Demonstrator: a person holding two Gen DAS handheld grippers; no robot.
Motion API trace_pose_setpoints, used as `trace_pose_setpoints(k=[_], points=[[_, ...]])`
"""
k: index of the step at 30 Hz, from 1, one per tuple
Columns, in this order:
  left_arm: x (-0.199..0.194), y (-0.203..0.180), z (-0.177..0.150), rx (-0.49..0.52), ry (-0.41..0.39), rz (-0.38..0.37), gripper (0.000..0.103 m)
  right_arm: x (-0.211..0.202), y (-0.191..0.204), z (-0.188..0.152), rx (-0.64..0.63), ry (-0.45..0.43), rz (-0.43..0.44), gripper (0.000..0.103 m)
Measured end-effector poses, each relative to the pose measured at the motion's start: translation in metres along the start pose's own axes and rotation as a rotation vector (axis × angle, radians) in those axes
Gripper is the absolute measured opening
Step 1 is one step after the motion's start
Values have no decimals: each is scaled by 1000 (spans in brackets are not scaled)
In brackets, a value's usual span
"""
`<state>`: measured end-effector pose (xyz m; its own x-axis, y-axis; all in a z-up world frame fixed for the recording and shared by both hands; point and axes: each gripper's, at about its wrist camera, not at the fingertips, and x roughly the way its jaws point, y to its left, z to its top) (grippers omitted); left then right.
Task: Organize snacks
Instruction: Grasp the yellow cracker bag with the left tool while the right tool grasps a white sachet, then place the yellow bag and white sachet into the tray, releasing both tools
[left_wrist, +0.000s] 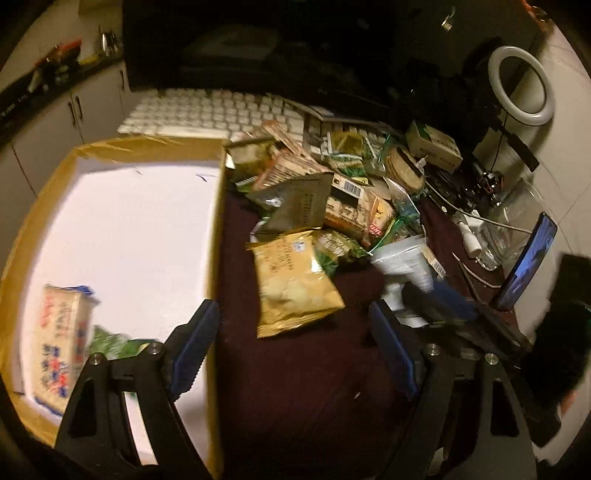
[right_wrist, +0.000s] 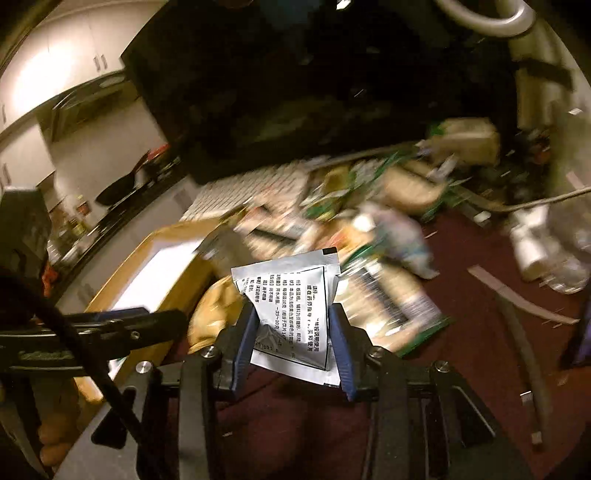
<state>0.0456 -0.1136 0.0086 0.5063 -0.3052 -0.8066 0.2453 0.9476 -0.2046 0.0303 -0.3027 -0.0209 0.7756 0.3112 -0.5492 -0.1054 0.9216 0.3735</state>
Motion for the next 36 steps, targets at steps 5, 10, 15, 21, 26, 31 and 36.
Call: trace_pose_setpoints(k=[5, 10, 15, 21, 26, 31, 36], points=[[23, -22, 12, 54, 41, 49, 77, 8, -13, -3, 25, 40, 8, 39], [58, -20, 17, 38, 145, 99, 55, 7, -7, -3, -10, 34, 25, 39], [37, -18, 6, 45, 92, 72, 46, 12, -7, 1, -7, 32, 49, 39], [8, -1, -19, -12, 35, -10, 46, 13, -6, 1, -22, 42, 74, 39], [-28, 16, -32, -86, -41, -95, 46, 11, 6, 1, -67, 53, 107, 39], [-68, 50, -25, -164, -144, -46, 46, 7, 45, 12, -109, 67, 221, 39], [-88, 103, -8, -252, -216, 41, 46, 25, 99, 29, -167, 107, 300, 39]])
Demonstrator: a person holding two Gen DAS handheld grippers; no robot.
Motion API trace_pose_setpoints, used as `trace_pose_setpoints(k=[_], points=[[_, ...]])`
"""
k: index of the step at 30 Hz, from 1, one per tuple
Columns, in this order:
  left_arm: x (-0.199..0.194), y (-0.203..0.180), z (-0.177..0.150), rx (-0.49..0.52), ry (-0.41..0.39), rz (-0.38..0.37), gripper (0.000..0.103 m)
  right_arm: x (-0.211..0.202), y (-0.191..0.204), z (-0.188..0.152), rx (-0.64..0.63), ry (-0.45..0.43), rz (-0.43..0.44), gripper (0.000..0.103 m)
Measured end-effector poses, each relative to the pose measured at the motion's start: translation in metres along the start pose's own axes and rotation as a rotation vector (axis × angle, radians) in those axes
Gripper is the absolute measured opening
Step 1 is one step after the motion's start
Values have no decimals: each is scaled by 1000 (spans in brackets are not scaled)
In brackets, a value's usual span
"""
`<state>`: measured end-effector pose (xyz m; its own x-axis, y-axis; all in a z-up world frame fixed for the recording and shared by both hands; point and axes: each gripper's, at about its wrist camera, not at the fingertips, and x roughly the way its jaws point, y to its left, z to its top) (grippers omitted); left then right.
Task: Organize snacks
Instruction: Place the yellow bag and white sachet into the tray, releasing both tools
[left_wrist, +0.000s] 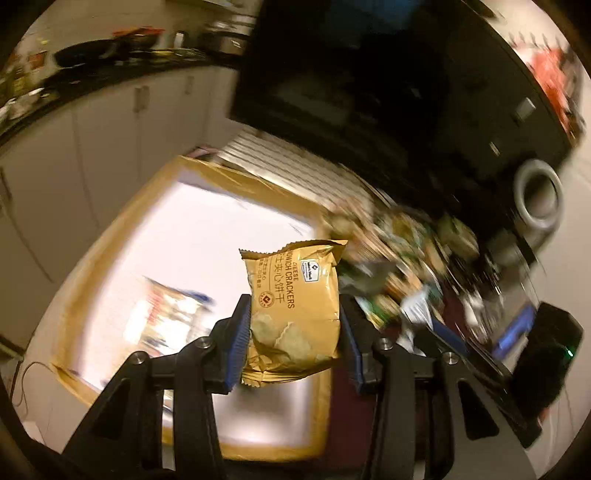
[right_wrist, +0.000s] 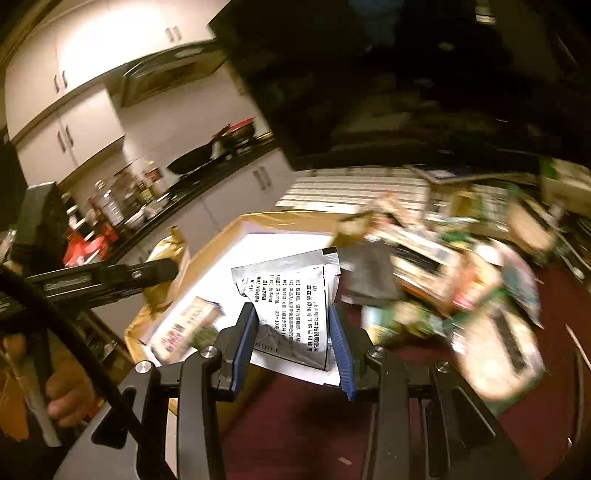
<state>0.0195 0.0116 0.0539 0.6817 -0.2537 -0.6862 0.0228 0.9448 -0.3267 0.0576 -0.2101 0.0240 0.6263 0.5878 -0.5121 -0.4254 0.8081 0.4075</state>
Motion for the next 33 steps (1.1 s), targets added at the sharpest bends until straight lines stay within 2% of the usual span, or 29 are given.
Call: trace_pose_setpoints(k=[3, 8, 13, 16, 19, 22, 23, 24, 27, 30, 33], points=[[8, 30, 20, -26, -17, 69, 46, 30, 21, 18, -31, 49, 26, 39], [30, 50, 44, -23, -11, 125, 46, 90, 48, 36, -81, 122, 13, 39], [79, 70, 57, -11, 98, 198, 46, 144, 55, 31, -105, 230, -55, 40], [101, 78, 56, 2, 169, 264, 46, 157, 53, 23, -109, 275, -96, 45], [108, 86, 53, -10, 201, 261, 48, 154, 54, 18, -143, 274, -114, 47], [108, 90, 52, -43, 199, 248, 60, 148, 54, 19, -145, 256, -85, 54], [106, 92, 51, -51, 191, 239, 68, 146, 54, 20, -142, 246, -76, 56], [102, 93, 51, -58, 175, 227, 72, 139, 54, 21, -138, 227, -63, 56], [88, 88, 50, -62, 123, 206, 74, 116, 54, 23, -129, 166, -24, 60], [59, 77, 42, -52, 29, 203, 81, 80, 47, 15, -114, 80, 32, 66], [32, 62, 24, -52, -52, 193, 85, 56, 31, 2, -64, 52, 41, 67]])
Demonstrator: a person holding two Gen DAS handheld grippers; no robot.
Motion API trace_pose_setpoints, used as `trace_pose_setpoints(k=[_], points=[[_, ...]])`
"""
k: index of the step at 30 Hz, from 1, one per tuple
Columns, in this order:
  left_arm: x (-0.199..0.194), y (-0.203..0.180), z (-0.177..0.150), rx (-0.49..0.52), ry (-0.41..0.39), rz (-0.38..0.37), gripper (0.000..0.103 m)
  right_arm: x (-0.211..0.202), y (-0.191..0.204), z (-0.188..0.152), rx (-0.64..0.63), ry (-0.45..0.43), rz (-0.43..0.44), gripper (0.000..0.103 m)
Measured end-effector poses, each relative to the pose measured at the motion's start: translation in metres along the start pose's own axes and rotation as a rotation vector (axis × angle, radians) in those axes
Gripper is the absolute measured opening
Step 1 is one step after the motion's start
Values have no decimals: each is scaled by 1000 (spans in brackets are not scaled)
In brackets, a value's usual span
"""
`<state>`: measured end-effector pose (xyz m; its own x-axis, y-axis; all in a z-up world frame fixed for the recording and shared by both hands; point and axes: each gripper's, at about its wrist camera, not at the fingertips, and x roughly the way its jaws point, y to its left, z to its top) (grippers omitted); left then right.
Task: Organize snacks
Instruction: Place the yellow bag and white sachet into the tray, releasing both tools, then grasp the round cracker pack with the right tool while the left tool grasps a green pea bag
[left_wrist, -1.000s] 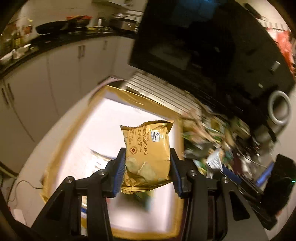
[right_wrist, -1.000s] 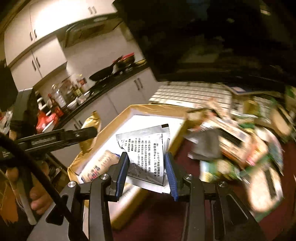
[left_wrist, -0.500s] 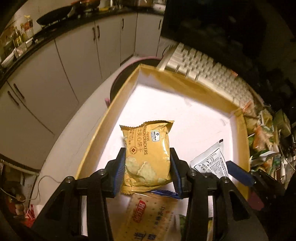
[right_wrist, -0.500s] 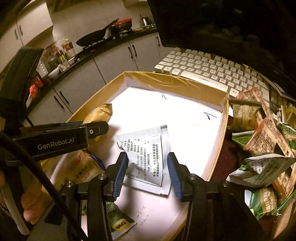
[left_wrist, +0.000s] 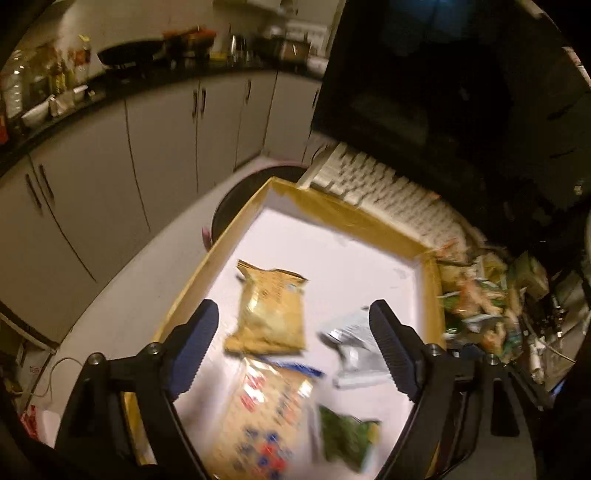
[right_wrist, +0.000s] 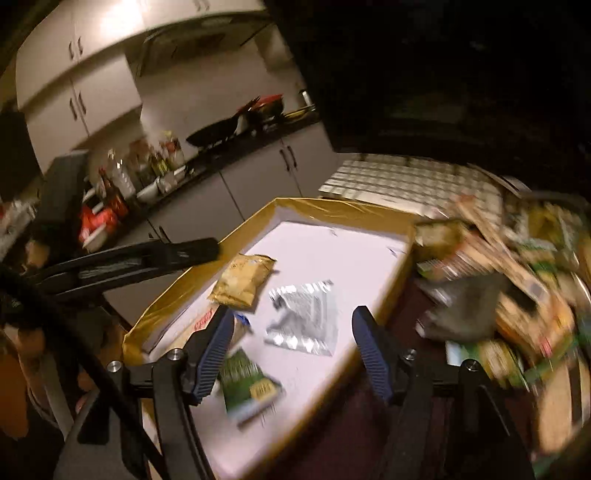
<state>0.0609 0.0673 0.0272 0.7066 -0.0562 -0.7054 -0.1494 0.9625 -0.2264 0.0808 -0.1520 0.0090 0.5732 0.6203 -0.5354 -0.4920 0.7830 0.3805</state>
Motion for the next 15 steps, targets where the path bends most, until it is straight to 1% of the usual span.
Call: trace_pose_setpoints(k=[2, 4, 8, 11, 15], points=[[-16, -15, -14, 16, -28, -10, 85, -13, -14, -13, 36, -2, -15, 67], [-29, -31, -30, 43, -40, -25, 85, -27, -31, -26, 73, 4, -36, 67], [-39, -68, -55, 93, -7, -77, 86, -47, -60, -42, 119, 5, -71, 67], [-42, -92, -65, 138, 5, -94, 86, -61, -80, -50, 159, -13, -103, 67], [-43, -119, -72, 195, 11, -95, 86, -66, -94, -55, 196, -38, -113, 67]])
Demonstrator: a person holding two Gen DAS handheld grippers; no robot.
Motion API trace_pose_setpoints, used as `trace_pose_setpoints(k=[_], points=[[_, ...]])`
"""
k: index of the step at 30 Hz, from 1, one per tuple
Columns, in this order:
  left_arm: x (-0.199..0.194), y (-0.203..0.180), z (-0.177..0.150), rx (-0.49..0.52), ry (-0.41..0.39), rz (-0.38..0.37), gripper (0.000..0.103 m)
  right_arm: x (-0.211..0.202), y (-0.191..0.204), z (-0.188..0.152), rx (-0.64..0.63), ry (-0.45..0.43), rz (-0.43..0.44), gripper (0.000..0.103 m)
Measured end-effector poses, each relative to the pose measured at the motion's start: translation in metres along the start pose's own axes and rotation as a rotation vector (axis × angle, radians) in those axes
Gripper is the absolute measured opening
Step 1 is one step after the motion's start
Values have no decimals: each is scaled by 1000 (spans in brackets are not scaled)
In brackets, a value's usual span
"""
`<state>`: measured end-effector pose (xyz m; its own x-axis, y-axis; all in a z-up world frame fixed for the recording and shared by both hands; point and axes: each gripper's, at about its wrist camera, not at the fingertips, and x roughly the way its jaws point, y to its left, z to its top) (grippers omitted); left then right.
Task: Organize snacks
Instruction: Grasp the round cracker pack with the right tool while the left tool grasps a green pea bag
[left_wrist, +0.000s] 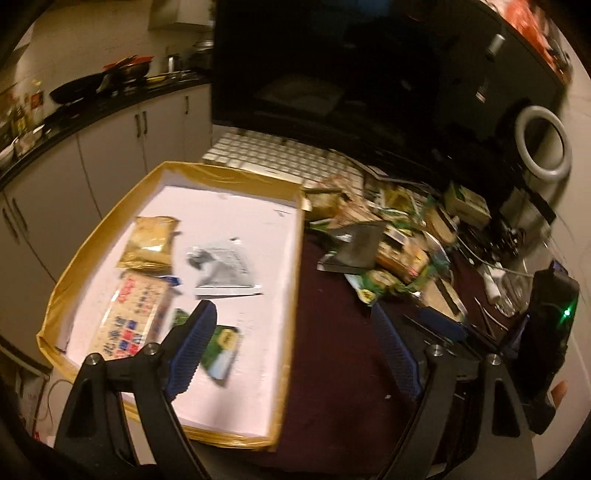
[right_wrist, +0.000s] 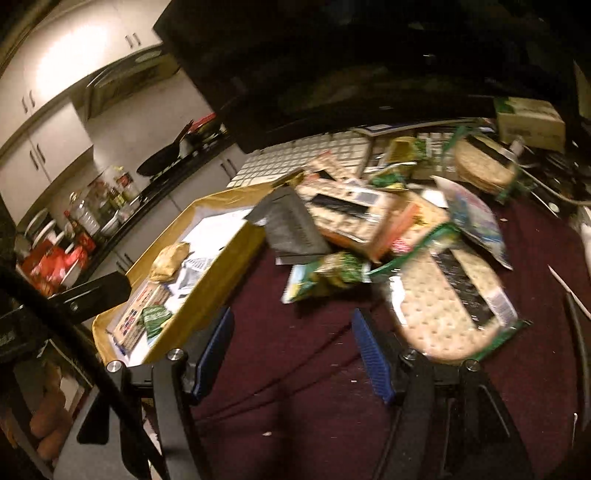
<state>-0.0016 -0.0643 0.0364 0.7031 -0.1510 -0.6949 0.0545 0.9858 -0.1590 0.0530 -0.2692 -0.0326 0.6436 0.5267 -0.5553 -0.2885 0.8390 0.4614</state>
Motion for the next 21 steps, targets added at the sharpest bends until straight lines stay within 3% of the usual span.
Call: trace_pose_setpoints(k=[14, 21], points=[[10, -21, -8, 18, 45, -12, 86, -13, -25, 0, 125, -35, -1, 67], [15, -20, -9, 28, 58, -43, 86, -32, -37, 16, 96, -76, -168, 67]])
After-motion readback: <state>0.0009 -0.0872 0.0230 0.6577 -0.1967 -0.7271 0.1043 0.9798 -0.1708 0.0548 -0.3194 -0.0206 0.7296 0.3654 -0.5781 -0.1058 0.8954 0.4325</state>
